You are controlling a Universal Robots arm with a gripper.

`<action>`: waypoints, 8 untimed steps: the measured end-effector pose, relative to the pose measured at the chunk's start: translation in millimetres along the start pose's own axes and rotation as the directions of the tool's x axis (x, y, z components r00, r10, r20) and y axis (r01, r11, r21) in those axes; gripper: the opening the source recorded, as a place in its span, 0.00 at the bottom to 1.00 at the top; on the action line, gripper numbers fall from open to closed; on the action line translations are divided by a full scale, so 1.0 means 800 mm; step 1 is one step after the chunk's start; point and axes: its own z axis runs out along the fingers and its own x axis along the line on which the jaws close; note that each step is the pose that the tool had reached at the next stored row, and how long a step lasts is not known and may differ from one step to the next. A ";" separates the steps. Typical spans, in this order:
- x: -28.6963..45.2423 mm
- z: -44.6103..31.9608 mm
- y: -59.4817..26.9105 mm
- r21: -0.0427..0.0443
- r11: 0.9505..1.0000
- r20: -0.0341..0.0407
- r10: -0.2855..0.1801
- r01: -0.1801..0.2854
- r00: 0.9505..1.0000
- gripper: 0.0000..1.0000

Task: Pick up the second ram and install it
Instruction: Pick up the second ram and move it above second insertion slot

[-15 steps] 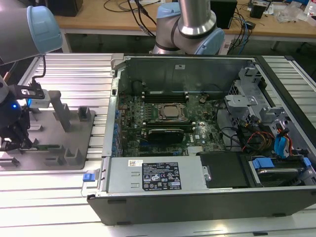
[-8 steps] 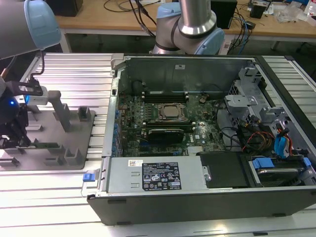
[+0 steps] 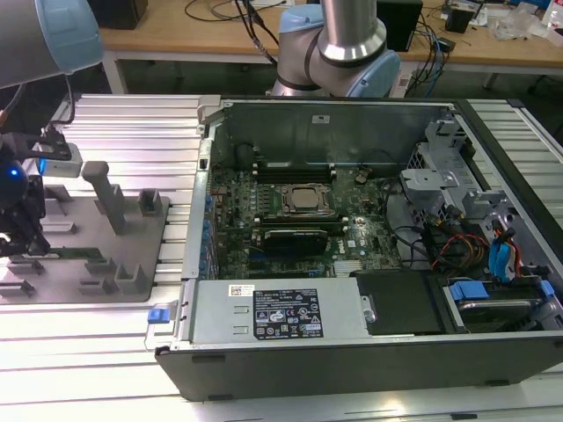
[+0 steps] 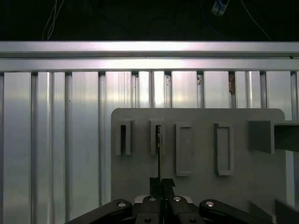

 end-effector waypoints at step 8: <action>-0.0006 -0.0231 0.001 0.000 1.000 0.000 0.000 0.000 1.000 0.09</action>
